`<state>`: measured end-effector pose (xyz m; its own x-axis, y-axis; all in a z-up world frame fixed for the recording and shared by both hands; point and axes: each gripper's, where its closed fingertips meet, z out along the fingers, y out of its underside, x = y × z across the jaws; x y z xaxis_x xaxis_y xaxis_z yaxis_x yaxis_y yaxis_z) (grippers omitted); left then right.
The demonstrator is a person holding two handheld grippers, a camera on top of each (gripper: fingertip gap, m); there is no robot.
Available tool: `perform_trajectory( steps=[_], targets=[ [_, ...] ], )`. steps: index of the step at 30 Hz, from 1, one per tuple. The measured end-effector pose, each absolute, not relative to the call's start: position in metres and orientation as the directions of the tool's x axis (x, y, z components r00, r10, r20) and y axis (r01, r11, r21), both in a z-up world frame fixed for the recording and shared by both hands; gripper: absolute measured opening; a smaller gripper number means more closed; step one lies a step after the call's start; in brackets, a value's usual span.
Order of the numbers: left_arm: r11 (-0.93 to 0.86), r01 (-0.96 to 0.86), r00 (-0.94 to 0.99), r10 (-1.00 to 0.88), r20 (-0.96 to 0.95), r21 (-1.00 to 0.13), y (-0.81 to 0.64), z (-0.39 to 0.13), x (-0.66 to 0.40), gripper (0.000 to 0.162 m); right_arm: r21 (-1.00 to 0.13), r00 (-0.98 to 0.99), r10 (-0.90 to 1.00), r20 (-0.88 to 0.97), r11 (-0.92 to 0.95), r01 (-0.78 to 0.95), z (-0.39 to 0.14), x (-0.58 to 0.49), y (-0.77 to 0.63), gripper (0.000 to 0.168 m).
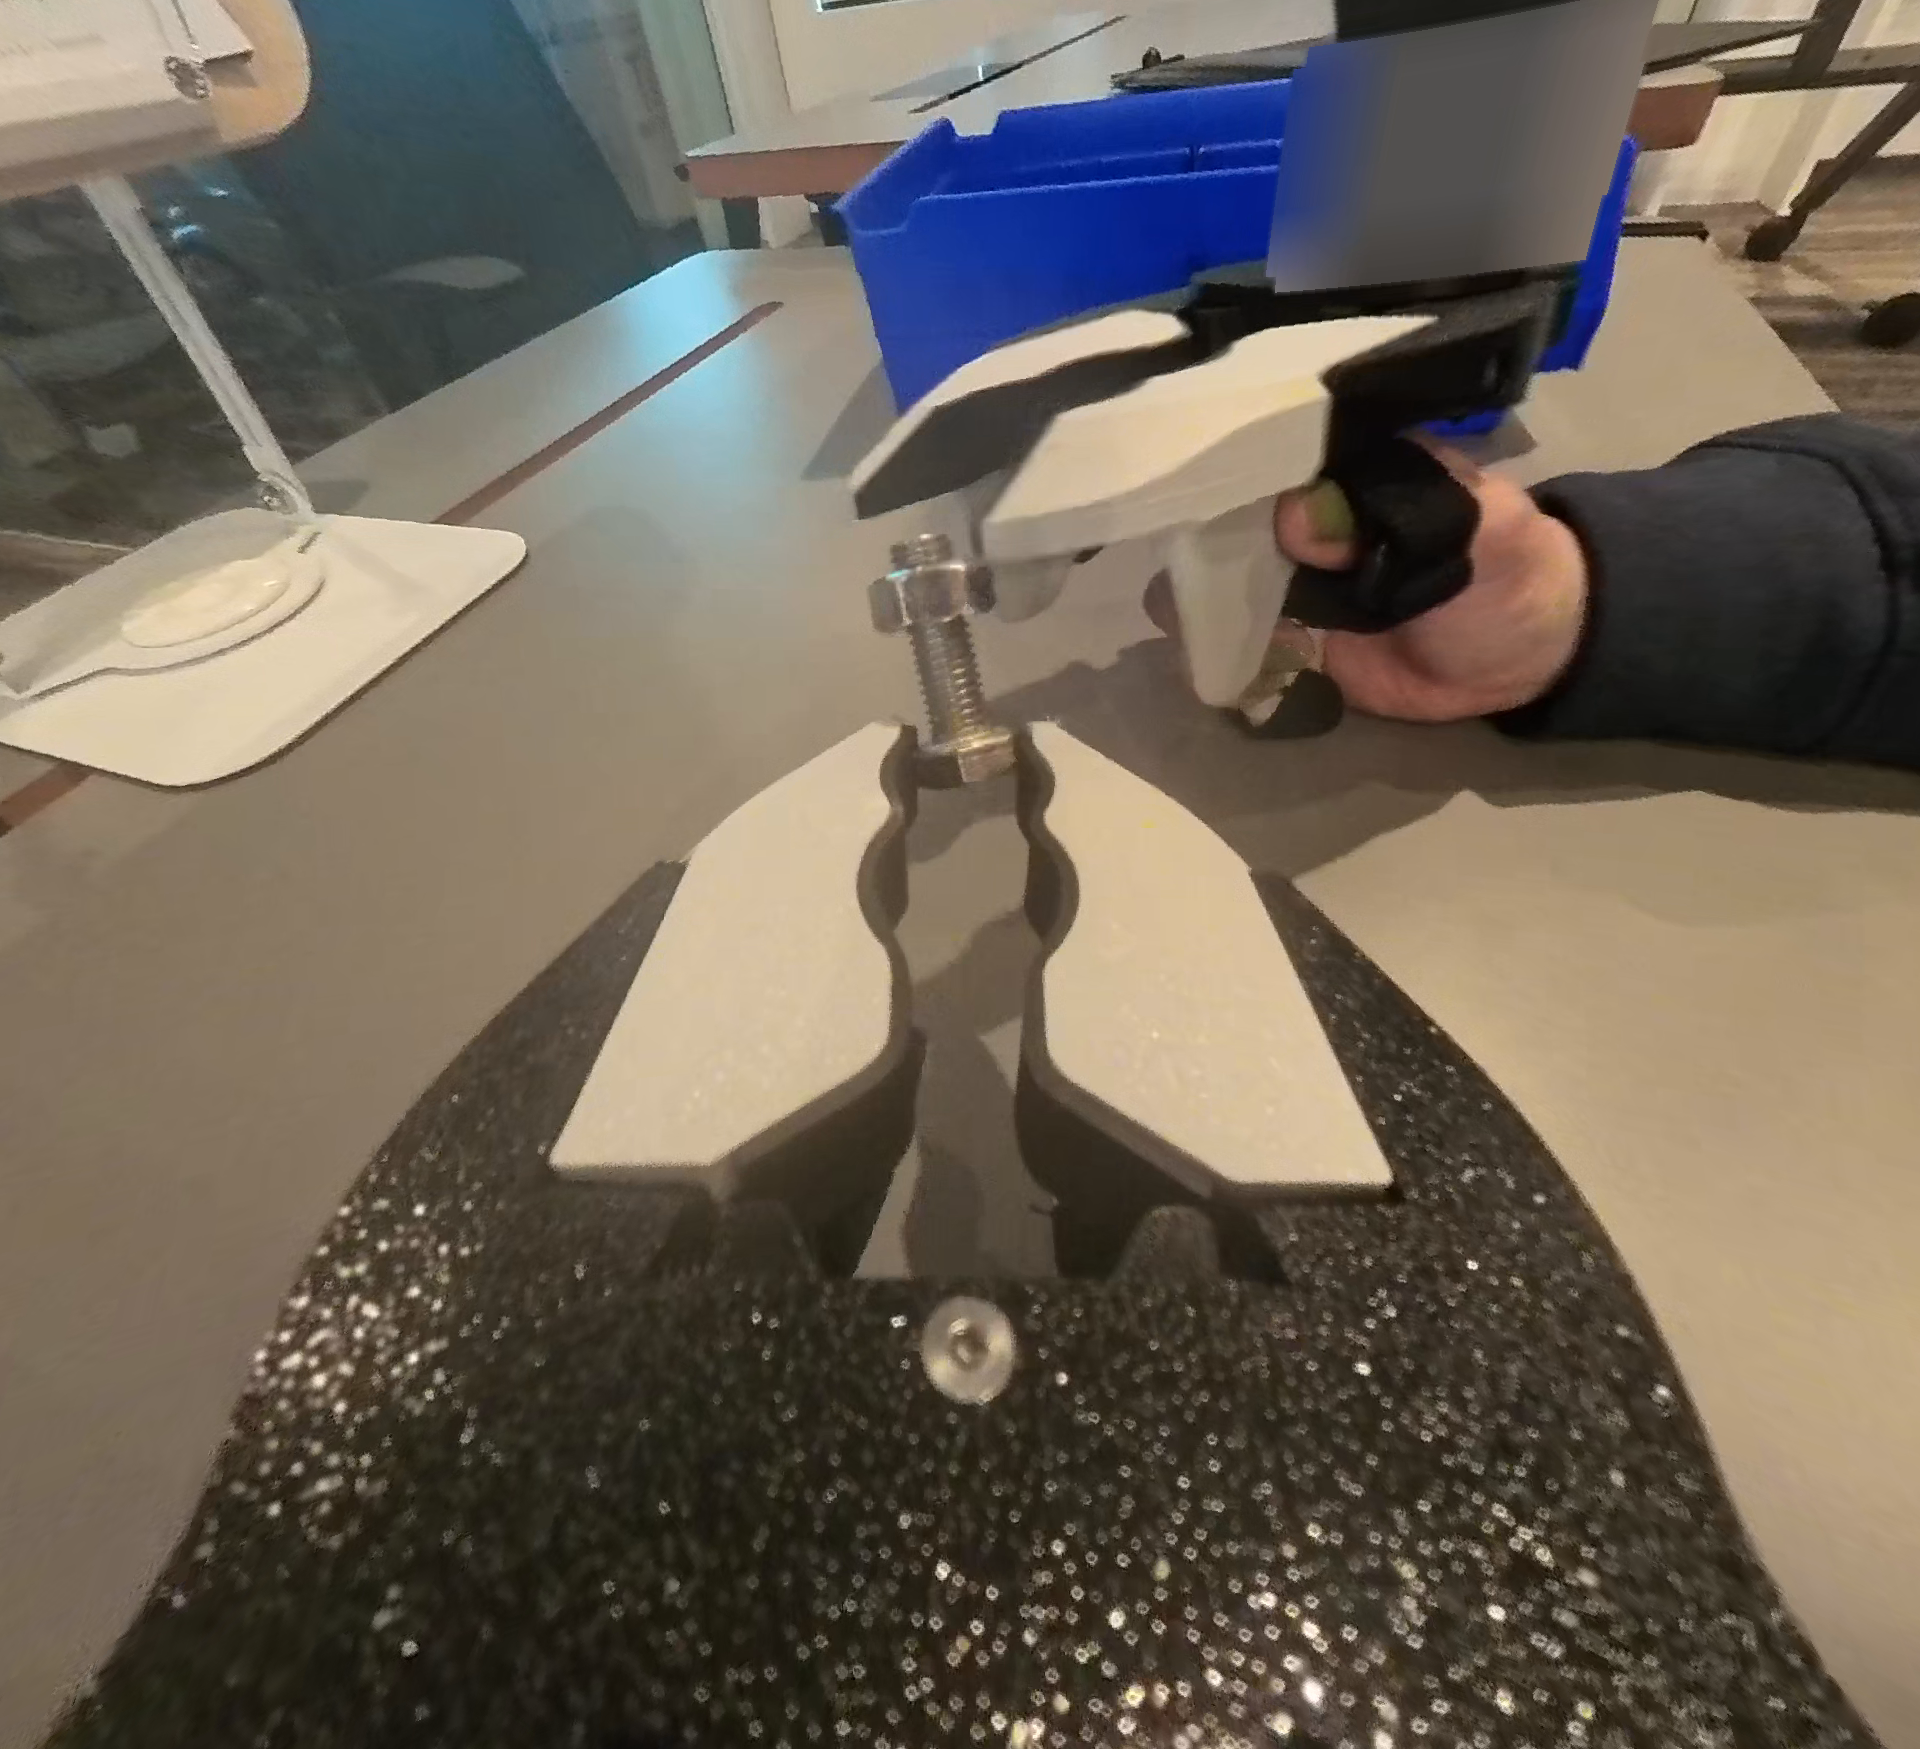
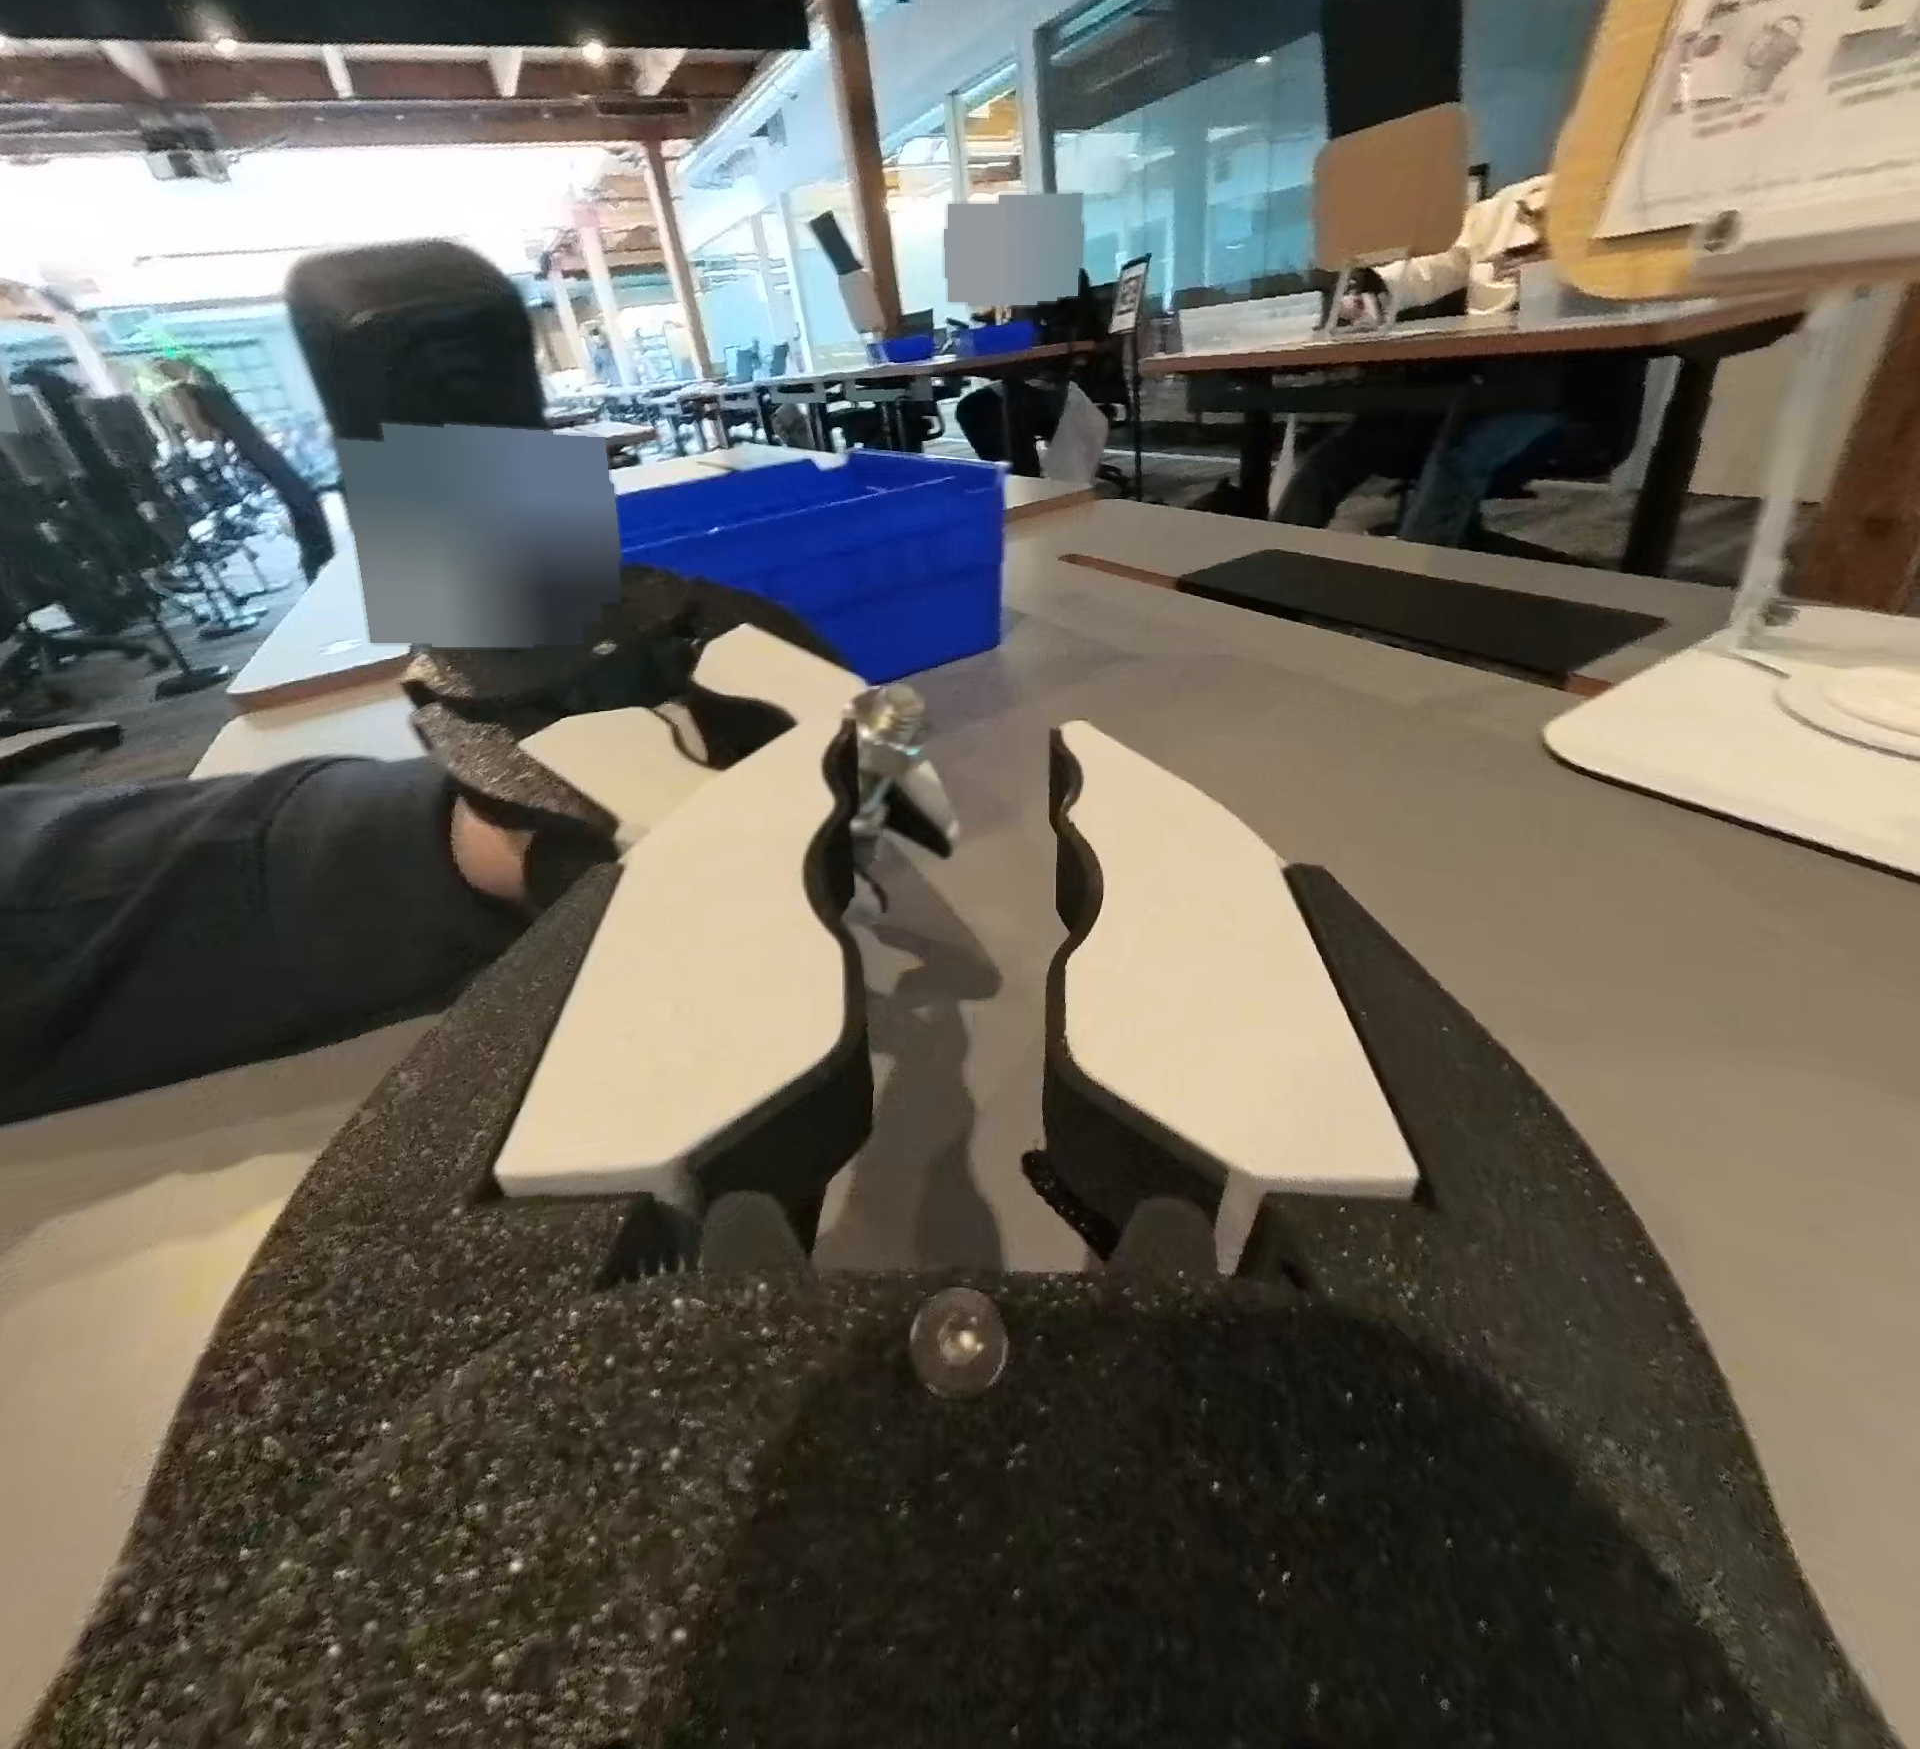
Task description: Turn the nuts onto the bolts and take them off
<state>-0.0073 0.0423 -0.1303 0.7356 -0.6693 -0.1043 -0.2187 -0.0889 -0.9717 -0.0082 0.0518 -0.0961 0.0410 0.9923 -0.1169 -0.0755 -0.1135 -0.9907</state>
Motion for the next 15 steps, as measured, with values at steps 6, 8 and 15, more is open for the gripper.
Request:
perform_trajectory(
  steps=[6,8,15],
  targets=[
    [-0.072,-0.175,0.745,-0.662,-0.085,-0.982,0.043,-0.124,-0.010,0.017,-0.987,0.002,0.990,-0.139,-0.138,-0.079,-0.095,-0.013,0.046,0.035],
    [-0.052,-0.166,0.742,-0.664,-0.090,-0.985,0.042,-0.122,-0.009,0.017,-0.975,-0.044,0.979,-0.198,-0.201,-0.096,-0.093,-0.014,0.043,0.031],
    [-0.041,-0.198,0.718,-0.687,-0.116,-0.979,0.039,-0.124,-0.003,0.017,-0.964,-0.130,0.961,-0.243,-0.255,-0.080,-0.093,-0.019,0.033,0.024]
  ],
)
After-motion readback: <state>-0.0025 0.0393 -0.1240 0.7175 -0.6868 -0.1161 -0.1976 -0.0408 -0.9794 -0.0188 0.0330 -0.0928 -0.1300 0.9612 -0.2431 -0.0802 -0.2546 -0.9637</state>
